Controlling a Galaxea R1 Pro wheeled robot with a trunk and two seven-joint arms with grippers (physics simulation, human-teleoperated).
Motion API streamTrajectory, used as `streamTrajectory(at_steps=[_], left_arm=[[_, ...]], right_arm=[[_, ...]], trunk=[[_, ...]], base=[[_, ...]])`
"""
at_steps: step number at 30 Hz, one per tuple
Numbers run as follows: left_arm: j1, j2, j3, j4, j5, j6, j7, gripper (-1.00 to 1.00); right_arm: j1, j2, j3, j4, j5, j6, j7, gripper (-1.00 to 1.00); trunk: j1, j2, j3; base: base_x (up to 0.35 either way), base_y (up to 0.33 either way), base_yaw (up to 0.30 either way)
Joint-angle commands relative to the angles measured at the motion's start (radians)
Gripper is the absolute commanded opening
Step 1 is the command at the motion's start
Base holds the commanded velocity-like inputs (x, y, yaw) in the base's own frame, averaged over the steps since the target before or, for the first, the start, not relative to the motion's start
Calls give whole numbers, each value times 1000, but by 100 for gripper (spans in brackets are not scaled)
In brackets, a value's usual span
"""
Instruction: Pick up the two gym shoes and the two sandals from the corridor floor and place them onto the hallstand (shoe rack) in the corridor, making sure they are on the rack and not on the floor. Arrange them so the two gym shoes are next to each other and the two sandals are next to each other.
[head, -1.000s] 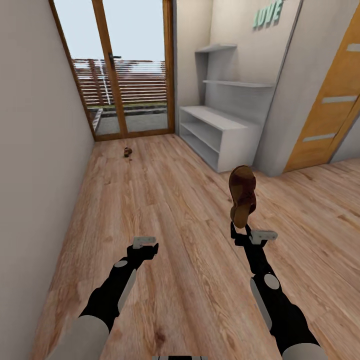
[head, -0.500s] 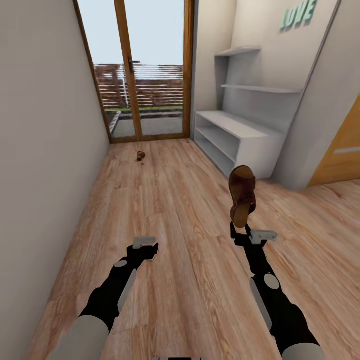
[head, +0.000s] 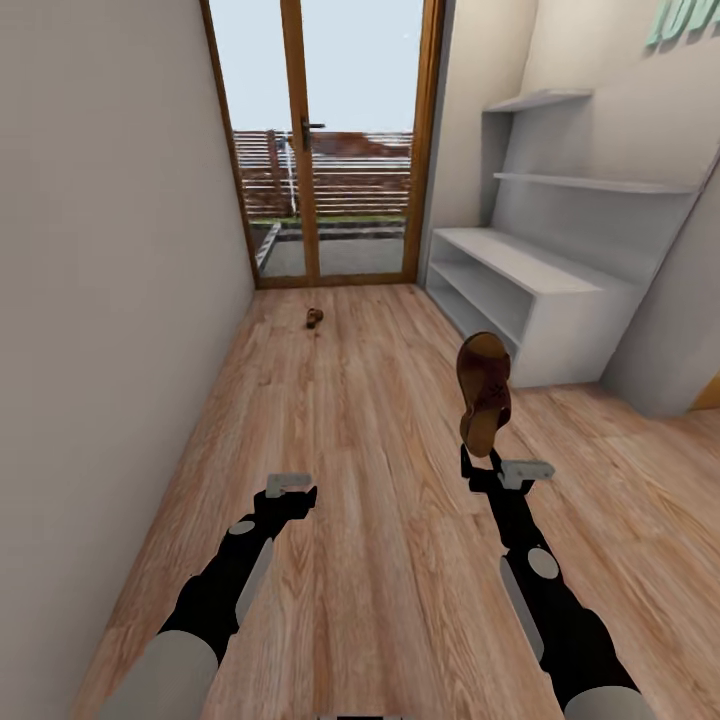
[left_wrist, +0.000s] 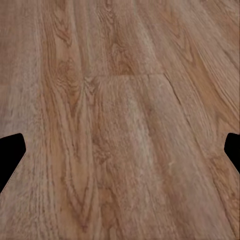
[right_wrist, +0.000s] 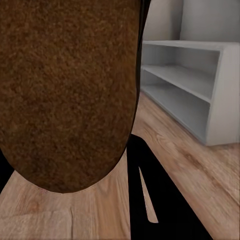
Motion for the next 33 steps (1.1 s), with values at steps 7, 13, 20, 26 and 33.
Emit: streamTrajectory(at_steps=[7,13,20,26,33], left_arm=[[0,0,0,-2,1,6,0,100],[0,0,0,-2,1,6,0,100],[0,0,0,-2,1,6,0,100],[0,0,0,-2,0,6,0,100],[0,0,0,-2,0,6,0,100]], right_arm=[[0,-1,1,-4,-1,259,-2,-100],[0,-1,-4,-11,-5,564,-1,-100],[0,0,-5,-23,-7,201,-2,-100],[0,-1,-4,-17,-9,-29,-2,-100],[0,-2,-7,-35,-9,566,3,-100]], trunk=[[0,0,-1],[0,0,-1],[0,0,-1],[0,0,-1],[0,0,-1]], base=[[349,0,8],[349,0,0],[349,0,0],[349,0,0],[349,0,0]])
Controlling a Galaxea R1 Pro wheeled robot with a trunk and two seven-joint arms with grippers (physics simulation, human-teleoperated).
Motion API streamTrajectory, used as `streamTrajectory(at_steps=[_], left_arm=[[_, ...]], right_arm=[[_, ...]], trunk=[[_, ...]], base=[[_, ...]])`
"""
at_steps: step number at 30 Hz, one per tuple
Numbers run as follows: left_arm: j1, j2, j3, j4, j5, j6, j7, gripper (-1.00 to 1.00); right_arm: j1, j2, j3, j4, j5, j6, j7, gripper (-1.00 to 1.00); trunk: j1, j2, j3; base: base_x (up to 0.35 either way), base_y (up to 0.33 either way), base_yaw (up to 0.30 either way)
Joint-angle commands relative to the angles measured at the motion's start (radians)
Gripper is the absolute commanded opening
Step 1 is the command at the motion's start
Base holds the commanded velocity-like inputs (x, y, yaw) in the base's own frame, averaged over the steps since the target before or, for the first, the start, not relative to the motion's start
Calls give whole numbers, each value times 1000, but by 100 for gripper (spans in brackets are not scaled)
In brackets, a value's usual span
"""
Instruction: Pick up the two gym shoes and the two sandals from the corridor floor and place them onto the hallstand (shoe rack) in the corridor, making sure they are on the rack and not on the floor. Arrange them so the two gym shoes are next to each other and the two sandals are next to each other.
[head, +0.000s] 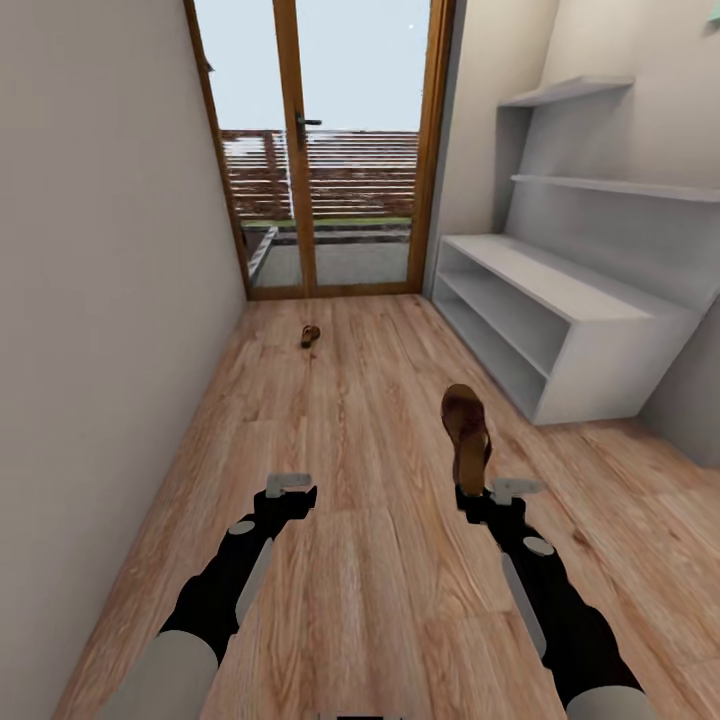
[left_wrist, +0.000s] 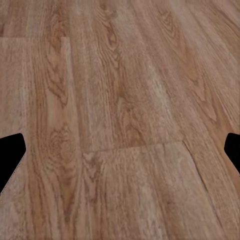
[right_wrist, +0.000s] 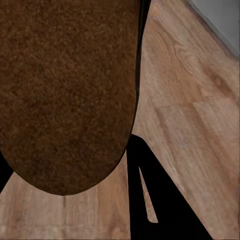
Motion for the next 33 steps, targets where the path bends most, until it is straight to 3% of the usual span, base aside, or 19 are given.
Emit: streamTrajectory(at_steps=[1,6,16,19,21,23,24,27,33], left_arm=[[0,0,0,-2,1,6,0,100],[0,0,0,-2,2,6,0,100],[0,-2,0,-2,3,6,0,100],[0,-2,0,-2,3,6,0,100],[0,-2,0,-2,3,6,0,100],[0,-2,0,-2,3,6,0,100],[0,-2,-1,-2,3,6,0,100],[0,-2,0,-1,4,7,0,100],[1,-2,0,0,5,7,0,100]], right_arm=[[0,0,1,-10,-4,52,-3,-100],[0,1,3,-29,-3,121,-3,-100],[0,1,8,-28,-1,98,-4,-100],[0,2,8,-27,0,-1,-4,-100],[0,1,8,-26,1,-116,-4,-100],[0,1,8,-24,3,-306,-4,-100],[0,1,8,-24,3,-351,-4,-100],[0,1,8,-25,2,-410,-4,-100],[0,1,8,-26,2,-429,-7,-100]], trunk=[[0,0,-1],[0,0,-1],[0,0,-1],[0,0,-1],[0,0,-1],[0,0,-1],[0,0,-1],[0,0,-1],[0,0,-1]], base=[[349,0,0],[349,0,0],[349,0,0],[349,0,0],[349,0,0],[349,0,0],[349,0,0],[349,0,0],[349,0,0]])
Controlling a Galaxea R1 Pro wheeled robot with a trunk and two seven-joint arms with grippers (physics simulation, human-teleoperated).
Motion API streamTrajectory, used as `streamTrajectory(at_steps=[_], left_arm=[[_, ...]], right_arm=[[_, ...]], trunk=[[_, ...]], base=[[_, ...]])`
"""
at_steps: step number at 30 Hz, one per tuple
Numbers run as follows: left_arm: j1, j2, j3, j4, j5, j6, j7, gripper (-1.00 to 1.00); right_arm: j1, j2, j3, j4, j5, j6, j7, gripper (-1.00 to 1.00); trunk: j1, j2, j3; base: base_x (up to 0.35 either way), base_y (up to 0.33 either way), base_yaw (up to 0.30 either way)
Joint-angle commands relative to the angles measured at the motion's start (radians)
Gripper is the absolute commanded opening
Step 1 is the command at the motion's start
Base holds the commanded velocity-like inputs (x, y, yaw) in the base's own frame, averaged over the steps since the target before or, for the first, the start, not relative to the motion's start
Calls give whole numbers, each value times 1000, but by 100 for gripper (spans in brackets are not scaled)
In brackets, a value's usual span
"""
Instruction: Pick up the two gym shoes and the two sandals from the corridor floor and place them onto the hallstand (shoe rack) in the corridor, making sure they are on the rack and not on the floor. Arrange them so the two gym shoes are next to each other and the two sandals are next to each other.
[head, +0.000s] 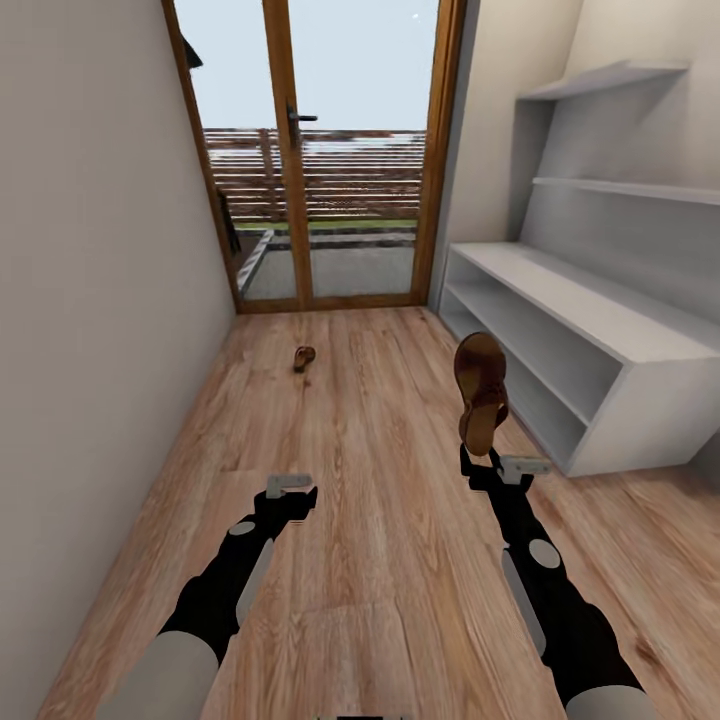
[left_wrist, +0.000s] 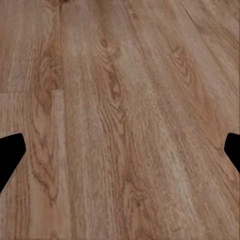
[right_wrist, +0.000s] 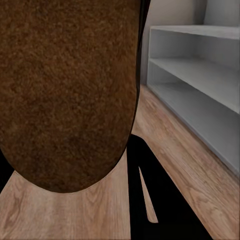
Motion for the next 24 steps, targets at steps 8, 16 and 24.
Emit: streamTrajectory(at_steps=[8,16,24], left_arm=[[0,2,0,-2,1,6,0,100],[0,2,1,-7,0,-1,-2,100],[9,4,3,-70,0,-230,-7,100]], right_arm=[[0,0,2,2,-8,-2,-4,-100],[0,0,1,0,-8,-2,-4,-100],[0,0,1,-1,-8,-2,-4,-100]], trunk=[[0,0,-1],[0,0,-1],[0,0,-1]], base=[[349,0,0],[349,0,0],[347,0,0]])
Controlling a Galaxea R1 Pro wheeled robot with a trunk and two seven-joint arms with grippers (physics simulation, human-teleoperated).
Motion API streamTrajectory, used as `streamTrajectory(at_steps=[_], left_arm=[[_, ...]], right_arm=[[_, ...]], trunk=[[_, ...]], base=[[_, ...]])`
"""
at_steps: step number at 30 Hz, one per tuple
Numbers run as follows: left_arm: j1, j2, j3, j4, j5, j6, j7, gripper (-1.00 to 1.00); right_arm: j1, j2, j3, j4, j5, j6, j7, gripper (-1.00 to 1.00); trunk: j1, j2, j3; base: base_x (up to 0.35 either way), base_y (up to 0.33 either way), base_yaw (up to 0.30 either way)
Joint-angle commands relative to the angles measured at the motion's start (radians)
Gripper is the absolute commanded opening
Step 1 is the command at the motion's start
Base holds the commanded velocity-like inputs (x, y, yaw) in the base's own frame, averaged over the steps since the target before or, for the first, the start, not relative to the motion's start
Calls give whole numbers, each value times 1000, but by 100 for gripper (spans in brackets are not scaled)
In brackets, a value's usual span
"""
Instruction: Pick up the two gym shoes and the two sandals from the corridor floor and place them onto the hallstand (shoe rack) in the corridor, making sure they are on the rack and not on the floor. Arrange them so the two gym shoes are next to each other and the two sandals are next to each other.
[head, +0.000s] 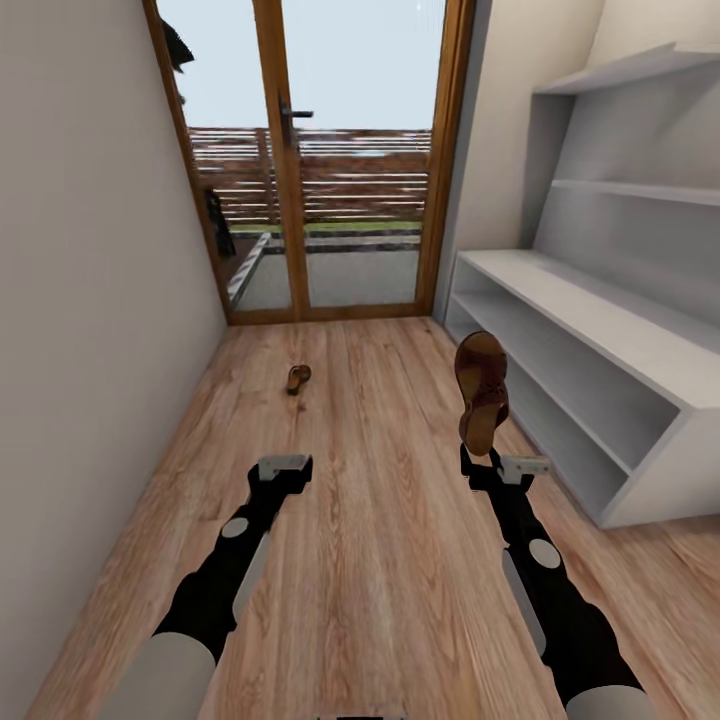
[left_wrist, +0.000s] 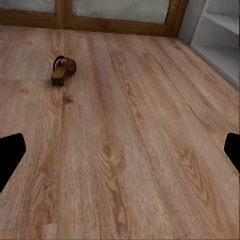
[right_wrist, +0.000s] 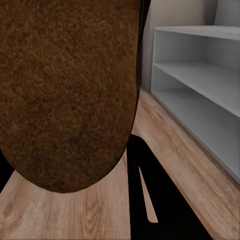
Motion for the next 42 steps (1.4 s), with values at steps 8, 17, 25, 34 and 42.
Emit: streamTrajectory(at_steps=[8,17,25,34,42], left_arm=[[1,0,0,-27,0,197,-2,100],[1,1,7,-128,0,374,-2,100],[1,3,7,-138,-1,378,-2,100],[1,4,7,-139,-1,398,-2,100],[1,3,5,-139,-1,400,-2,100]], right_arm=[[0,0,1,-1,-4,-2,-3,-100],[0,0,1,-1,-4,-2,-3,-100],[0,0,1,-1,-4,-2,-2,-100],[1,1,14,6,3,-27,5,-100],[1,0,14,0,-2,181,-2,-100]], trunk=[[0,0,-1],[0,0,-1],[0,0,-1],[0,0,-1],[0,0,-1]], base=[[347,0,0],[347,0,0],[344,17,0],[339,100,0],[339,95,0]])
